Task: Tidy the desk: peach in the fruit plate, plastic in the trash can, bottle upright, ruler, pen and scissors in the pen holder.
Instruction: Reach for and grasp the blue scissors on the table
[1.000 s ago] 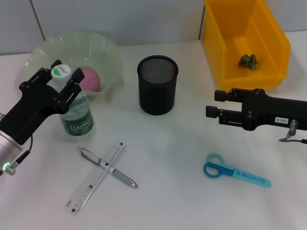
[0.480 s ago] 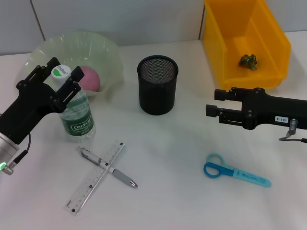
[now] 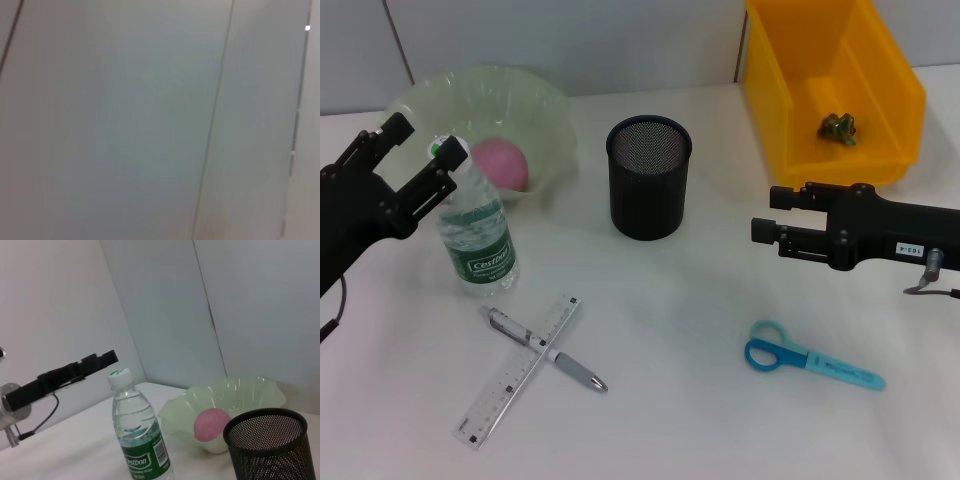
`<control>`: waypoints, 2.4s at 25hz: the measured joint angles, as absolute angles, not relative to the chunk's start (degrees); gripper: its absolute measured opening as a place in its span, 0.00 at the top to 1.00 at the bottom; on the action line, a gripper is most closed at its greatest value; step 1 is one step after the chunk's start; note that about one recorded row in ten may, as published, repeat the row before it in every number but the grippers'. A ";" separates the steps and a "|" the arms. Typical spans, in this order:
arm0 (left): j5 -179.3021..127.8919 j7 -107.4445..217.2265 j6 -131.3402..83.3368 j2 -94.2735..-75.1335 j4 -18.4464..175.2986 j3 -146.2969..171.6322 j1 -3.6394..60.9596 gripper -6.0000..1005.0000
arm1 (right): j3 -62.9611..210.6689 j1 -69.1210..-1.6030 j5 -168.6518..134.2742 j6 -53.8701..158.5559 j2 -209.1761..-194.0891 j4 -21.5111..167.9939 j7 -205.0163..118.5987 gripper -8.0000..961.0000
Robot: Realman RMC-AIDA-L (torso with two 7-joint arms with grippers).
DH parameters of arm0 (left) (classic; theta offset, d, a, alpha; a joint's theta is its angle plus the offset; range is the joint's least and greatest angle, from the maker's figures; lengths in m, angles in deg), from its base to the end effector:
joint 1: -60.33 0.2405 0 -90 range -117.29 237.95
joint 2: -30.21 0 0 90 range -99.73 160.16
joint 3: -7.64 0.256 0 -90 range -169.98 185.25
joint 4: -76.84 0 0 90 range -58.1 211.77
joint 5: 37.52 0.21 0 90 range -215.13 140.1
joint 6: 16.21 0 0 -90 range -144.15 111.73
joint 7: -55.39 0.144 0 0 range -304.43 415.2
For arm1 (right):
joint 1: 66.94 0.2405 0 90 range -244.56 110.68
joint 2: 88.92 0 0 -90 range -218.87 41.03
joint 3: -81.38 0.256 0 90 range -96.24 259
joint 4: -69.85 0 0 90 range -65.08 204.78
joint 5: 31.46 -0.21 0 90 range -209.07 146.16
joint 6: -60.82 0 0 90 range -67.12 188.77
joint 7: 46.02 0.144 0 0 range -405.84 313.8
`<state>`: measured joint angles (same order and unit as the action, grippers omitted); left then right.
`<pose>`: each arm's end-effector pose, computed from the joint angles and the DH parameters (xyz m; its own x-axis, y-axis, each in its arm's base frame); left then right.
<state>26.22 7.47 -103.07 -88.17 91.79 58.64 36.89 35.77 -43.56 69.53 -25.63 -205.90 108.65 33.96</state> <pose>-0.2833 0.3109 0.0035 0.5066 -0.0105 0.8621 0.6266 -0.6823 -0.3766 0.2828 0.3199 0.0215 0.7142 -0.3429 -0.6102 -0.5543 -0.8094 -0.1939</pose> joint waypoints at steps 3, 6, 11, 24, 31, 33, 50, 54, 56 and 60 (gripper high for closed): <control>26.21 6.00 -103.21 -88.16 93.27 59.59 37.70 0.21 | 35.77 -43.56 69.53 -25.77 -205.90 108.72 33.96 0.35; 26.26 1.26 -105.20 -87.89 97.01 61.89 40.10 0.21 | 35.61 -43.56 69.53 -26.13 -205.88 108.84 34.02 0.35; 30.64 -5.16 -109.83 -87.16 101.65 63.07 41.95 0.21 | 35.31 -43.67 69.88 -26.77 -205.68 108.98 34.04 0.35; 52.89 -20.63 -114.69 -87.35 113.93 63.07 41.11 0.21 | 35.47 -45.82 70.82 -32.26 -204.48 110.45 34.16 0.35; 66.80 -27.55 -114.14 -87.96 123.78 64.31 39.54 0.21 | 35.69 -46.16 77.07 -37.32 -202.94 113.35 39.27 0.35; 68.86 -28.29 -113.89 -87.97 125.23 65.17 39.17 0.21 | 35.69 -46.00 78.96 -38.46 -202.88 114.85 41.15 0.35; 72.69 -28.59 -112.66 -88.44 125.97 66.79 35.74 0.21 | 26.28 -36.58 107.67 -50.84 -206.06 147.16 76.19 0.35; 71.75 -27.56 -111.74 -88.44 124.88 66.72 35.92 0.21 | 20.39 -33.00 115.73 -51.15 -207.10 147.83 80.21 0.35; 70.74 -26.50 -111.52 -88.44 123.66 66.52 36.03 0.21 | 18.04 -31.74 118.74 -50.83 -207.74 147.69 81.21 0.35; 69.87 -25.69 -111.41 -88.39 122.45 66.22 36.12 0.21 | 12.31 -30.83 121.06 -47.87 -207.98 146.85 83.74 0.35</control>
